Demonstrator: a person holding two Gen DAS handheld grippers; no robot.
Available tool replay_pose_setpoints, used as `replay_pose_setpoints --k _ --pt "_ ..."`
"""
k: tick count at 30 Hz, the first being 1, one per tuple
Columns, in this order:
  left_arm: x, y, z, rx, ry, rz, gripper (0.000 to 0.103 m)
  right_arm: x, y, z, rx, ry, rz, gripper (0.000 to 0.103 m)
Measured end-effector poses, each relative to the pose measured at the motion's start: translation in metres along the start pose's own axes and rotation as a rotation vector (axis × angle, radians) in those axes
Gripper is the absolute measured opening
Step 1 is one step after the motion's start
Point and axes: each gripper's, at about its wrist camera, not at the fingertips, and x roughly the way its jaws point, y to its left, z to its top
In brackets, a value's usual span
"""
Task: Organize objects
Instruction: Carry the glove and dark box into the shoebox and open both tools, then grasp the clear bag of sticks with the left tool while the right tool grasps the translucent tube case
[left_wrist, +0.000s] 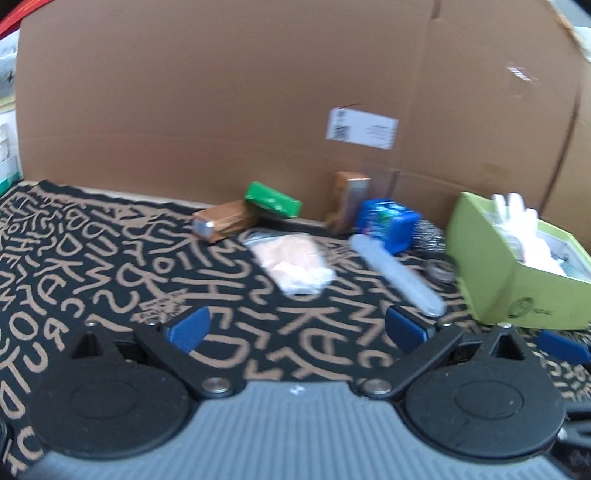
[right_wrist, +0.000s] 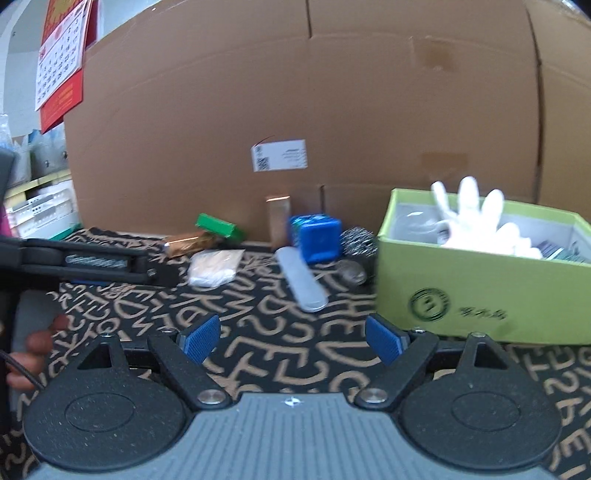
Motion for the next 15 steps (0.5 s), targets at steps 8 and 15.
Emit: replay_pose_setpoints --k 8,15 --pt "0.065 0.008 0.023 -0.06 0.05 0.035 0.103 -0.003 0.007 0.001 0.005 0.002 0.014 0.089" --pt "0.11 0.001 0.034 -0.004 0.083 0.068 0.075 0.007 0.017 0.003 -0.041 0.007 -0.005 0.089"
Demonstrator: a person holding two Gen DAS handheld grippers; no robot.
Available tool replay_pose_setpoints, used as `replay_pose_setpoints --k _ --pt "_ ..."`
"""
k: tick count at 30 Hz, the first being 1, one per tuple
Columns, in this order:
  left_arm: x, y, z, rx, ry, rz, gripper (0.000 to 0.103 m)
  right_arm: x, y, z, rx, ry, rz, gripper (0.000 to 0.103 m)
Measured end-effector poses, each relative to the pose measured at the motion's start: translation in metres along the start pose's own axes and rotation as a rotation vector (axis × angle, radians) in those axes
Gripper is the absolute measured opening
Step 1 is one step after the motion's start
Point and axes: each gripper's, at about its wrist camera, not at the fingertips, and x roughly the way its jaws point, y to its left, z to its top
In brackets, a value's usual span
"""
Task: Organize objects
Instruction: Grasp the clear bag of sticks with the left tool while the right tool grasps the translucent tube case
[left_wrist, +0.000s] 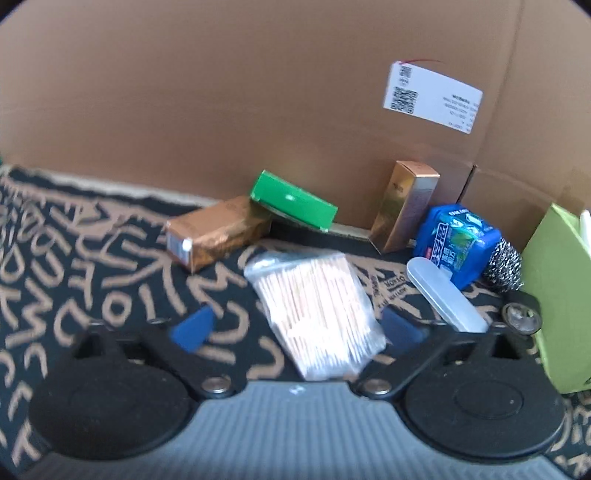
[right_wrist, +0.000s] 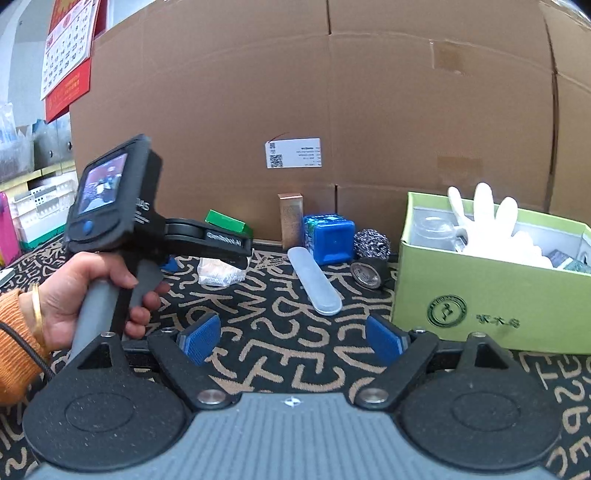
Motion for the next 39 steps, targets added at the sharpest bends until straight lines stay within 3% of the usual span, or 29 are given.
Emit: replay_pose_setpoints --k 1,2,4,6,10,16,19,24,27,29,31,36,38,39 --pt "-0.001 -0.001 -0.001 0.044 -0.005 -0.009 0.049 0.004 0.002 0.001 -0.013 0.008 0.008 0.086" --pt "-0.004 0.0 -0.001 0.063 -0.009 -0.035 0.038 0.01 0.004 0.003 -0.034 0.015 0.017 0.078" --pt "-0.01 0.009 -0.004 0.056 0.012 -0.088 0.025 0.024 0.008 0.008 -0.075 0.022 0.021 0.069" --pt "-0.02 0.018 -0.011 0.066 0.024 -0.134 0.023 0.043 0.011 0.013 -0.111 0.038 0.014 0.067" --pt "-0.042 0.034 -0.026 0.109 0.041 -0.204 0.023 0.083 0.008 0.027 -0.148 0.059 -0.023 0.065" --pt "-0.051 0.048 -0.029 0.11 0.053 -0.221 0.026 0.136 -0.002 0.033 -0.136 0.16 -0.103 0.062" --pt "-0.052 0.051 -0.029 0.109 0.051 -0.228 0.027 0.132 -0.007 0.031 -0.099 0.18 -0.082 0.031" --pt "-0.061 0.042 -0.035 0.186 0.069 -0.264 0.024 0.09 -0.001 0.018 -0.09 0.213 -0.07 0.031" --pt "-0.074 0.032 -0.045 0.296 0.07 -0.3 0.025 0.057 0.003 0.005 -0.022 0.247 -0.008 0.031" --pt "-0.081 0.023 -0.05 0.357 0.059 -0.275 0.034 0.039 0.005 -0.005 0.006 0.247 0.039 0.032" --pt "-0.083 0.017 -0.049 0.378 0.046 -0.241 0.056 0.03 0.01 -0.011 -0.006 0.244 0.054 0.033" --pt "-0.08 0.007 -0.043 0.363 0.026 -0.209 0.066 0.029 0.013 -0.011 -0.025 0.215 0.068 0.036" --pt "-0.076 0.001 -0.043 0.396 0.023 -0.178 0.066 0.03 0.013 -0.008 -0.02 0.197 0.078 0.052" --pt "-0.074 -0.002 -0.043 0.415 0.03 -0.172 0.062 0.031 0.013 -0.007 -0.02 0.189 0.07 0.052"
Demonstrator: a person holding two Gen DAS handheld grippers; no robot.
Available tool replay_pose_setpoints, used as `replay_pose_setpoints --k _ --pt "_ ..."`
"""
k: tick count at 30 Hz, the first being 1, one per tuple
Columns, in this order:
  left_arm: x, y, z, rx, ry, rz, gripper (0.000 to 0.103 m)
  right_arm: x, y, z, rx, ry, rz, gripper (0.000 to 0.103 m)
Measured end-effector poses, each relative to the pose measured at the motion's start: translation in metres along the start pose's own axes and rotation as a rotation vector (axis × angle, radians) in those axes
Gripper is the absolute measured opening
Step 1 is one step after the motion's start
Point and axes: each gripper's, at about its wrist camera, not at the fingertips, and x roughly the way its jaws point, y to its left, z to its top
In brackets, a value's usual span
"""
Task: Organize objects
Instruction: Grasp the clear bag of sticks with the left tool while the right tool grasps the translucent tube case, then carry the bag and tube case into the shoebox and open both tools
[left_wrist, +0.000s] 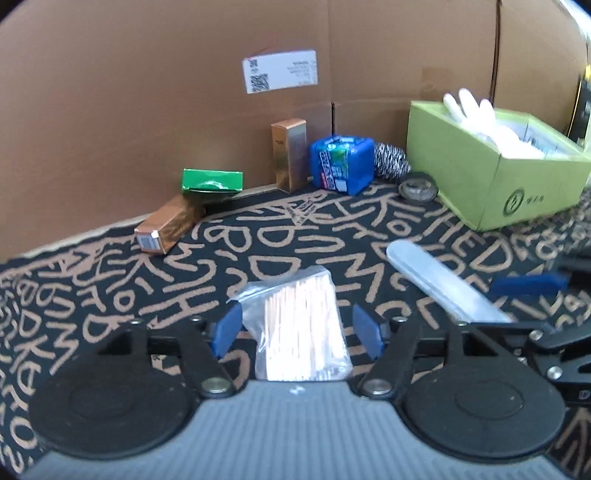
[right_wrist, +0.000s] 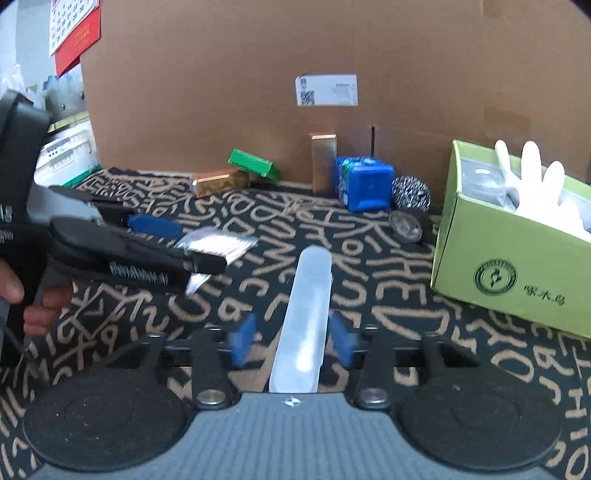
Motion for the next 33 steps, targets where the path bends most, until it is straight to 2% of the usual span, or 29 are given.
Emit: replay_pose_setpoints --k 1,8,10,12,14,15,16,19,20,26,29,33 --pt "0.002 -0.002 0.0 0.011 0.013 -0.004 0.057 0.001 0.0 0.0 -0.001 0.0 -0.007 0.052" --pt "0.007 -0.01 0.003 0.034 0.021 0.012 0.061 0.013 -0.002 0.001 0.019 0.022 -0.032 0.052" --pt "0.008 -0.012 0.004 0.042 0.027 0.004 0.052 0.015 -0.002 0.001 0.03 0.02 -0.027 0.051" --pt "0.009 -0.014 0.004 0.048 0.028 0.001 0.052 0.017 -0.002 0.0 0.037 0.019 -0.03 0.048" --pt "0.009 -0.016 0.004 0.054 0.026 0.007 0.052 0.019 -0.005 -0.003 0.058 0.011 -0.039 0.035" --pt "0.009 -0.017 0.003 0.054 0.026 0.005 0.048 0.018 -0.006 -0.003 0.064 0.009 -0.045 0.032" --pt "0.008 -0.017 0.003 0.052 0.028 -0.007 0.039 0.017 -0.007 -0.004 0.071 0.008 -0.042 0.032" --pt "0.006 -0.022 0.004 0.052 0.037 -0.007 0.026 0.013 -0.01 -0.008 0.086 0.005 -0.032 0.032" --pt "0.005 -0.025 0.004 0.052 0.039 -0.004 0.026 0.011 -0.011 -0.009 0.087 0.005 -0.032 0.032" --pt "-0.009 -0.034 0.019 -0.026 0.032 -0.109 0.022 -0.02 -0.019 -0.01 0.096 -0.057 -0.032 0.032" --pt "-0.02 -0.048 0.034 -0.016 -0.021 -0.126 0.022 -0.042 -0.032 -0.006 0.106 -0.109 -0.062 0.032" --pt "-0.031 -0.074 0.06 0.017 -0.071 -0.193 0.022 -0.066 -0.057 -0.002 0.142 -0.18 -0.119 0.032"
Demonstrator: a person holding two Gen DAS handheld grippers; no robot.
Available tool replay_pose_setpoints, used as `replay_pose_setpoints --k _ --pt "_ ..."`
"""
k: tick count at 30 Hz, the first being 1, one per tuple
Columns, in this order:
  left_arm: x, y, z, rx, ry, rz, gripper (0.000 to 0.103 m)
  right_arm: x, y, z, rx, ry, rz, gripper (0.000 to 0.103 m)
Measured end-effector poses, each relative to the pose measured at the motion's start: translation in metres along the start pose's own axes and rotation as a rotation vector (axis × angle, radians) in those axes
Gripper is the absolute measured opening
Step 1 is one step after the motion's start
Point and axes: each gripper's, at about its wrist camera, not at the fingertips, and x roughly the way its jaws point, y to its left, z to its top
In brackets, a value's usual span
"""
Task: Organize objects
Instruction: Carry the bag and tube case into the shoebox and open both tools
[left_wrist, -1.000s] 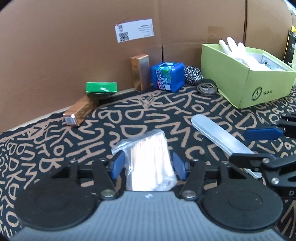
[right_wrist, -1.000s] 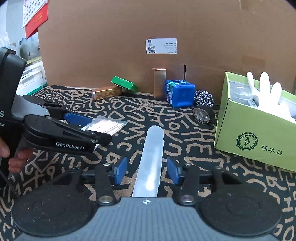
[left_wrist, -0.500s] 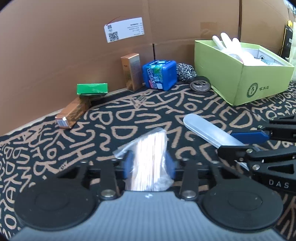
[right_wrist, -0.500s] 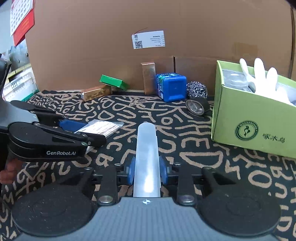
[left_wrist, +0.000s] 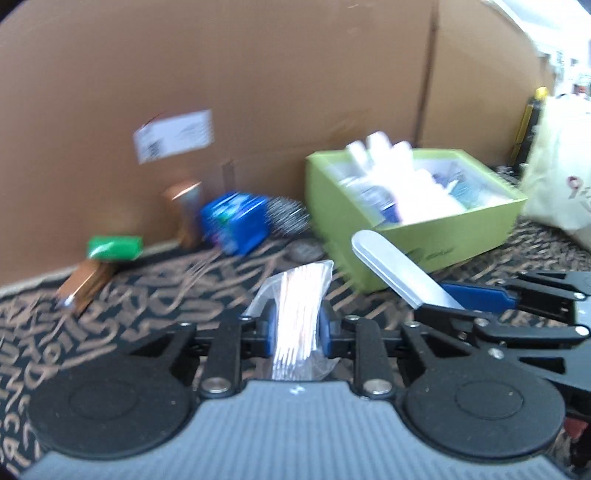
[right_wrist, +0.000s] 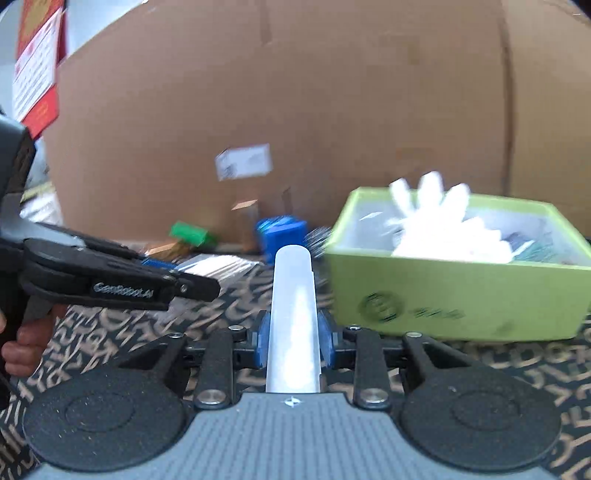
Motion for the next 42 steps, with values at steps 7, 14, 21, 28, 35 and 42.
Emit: replay_pose_setpoints --k 7,14,21,28,35,42 --pt "0.011 -0.055 0.048 0.053 -0.067 -0.089 0.022 -0.022 -0.056 0.015 0.075 -0.086 -0.134 0.032" --pt "0.042 -0.099 0.094 0.027 -0.112 -0.117 0.022 -0.026 -0.109 0.033 0.093 -0.149 -0.247 0.032" --pt "0.093 -0.121 0.122 -0.021 -0.101 -0.101 0.022 0.0 -0.152 0.06 0.059 -0.197 -0.302 0.032" --pt "0.13 -0.116 0.117 -0.035 -0.09 -0.082 0.054 0.042 -0.172 0.052 0.019 -0.13 -0.317 0.037" --pt "0.118 -0.103 0.094 -0.096 -0.174 -0.007 0.103 0.045 -0.178 0.03 0.042 -0.093 -0.354 0.065" --pt "0.088 -0.102 0.092 -0.094 -0.134 0.057 0.103 0.013 -0.148 0.036 0.041 -0.168 -0.333 0.081"
